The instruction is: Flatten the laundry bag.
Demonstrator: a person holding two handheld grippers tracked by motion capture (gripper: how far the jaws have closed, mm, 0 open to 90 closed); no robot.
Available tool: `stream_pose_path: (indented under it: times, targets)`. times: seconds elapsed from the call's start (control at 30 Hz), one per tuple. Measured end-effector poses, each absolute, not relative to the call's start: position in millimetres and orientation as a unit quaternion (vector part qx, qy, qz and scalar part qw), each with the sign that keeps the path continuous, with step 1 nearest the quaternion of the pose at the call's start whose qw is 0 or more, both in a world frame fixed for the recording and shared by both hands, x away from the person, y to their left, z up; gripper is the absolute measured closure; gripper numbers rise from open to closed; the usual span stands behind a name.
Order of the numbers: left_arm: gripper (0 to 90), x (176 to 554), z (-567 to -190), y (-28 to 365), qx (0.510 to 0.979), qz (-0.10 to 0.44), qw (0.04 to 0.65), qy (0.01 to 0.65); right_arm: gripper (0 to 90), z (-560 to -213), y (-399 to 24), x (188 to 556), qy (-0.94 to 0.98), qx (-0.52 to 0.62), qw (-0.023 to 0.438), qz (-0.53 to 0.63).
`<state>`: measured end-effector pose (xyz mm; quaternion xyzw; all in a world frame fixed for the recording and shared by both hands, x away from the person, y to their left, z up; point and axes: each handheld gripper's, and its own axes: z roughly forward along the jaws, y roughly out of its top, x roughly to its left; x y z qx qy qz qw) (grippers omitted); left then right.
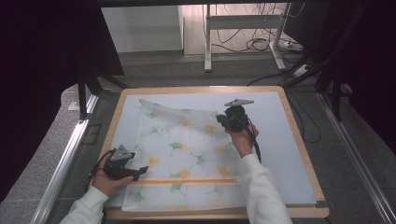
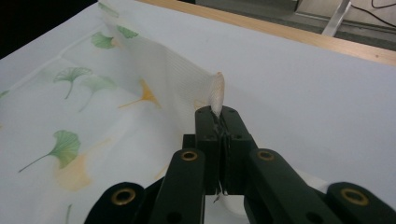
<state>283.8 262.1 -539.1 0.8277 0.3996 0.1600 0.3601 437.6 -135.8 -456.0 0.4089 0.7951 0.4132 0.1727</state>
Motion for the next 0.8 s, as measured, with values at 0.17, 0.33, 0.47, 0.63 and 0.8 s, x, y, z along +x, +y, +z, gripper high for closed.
stream_pose_path:
  times: [0.17,0.33,0.47,0.63,0.8]
  targets:
    - [18.7,284.0,-539.3,261.9,0.828,0.159,0.360,0.400,86.6,-460.4,-138.6,451.4,0.789,0.417,0.180,0.413]
    - [18.7,284.4,-539.6,261.9,0.828,0.159,0.360,0.399,86.6,-470.4,-142.2,461.9,0.782,0.430,0.173,0.417]
    - [18.7,284.5,-539.9,261.6,0.829,0.159,0.359,0.399,86.5,-478.9,-146.4,469.4,0.775,0.444,0.169,0.416]
    - [18.7,284.4,-539.8,261.8,0.828,0.159,0.359,0.400,86.5,-488.9,-151.2,479.1,0.770,0.455,0.169,0.414]
    - [18.7,284.5,-540.0,261.8,0.828,0.160,0.358,0.400,86.2,-491.5,-155.5,488.0,0.765,0.467,0.170,0.409]
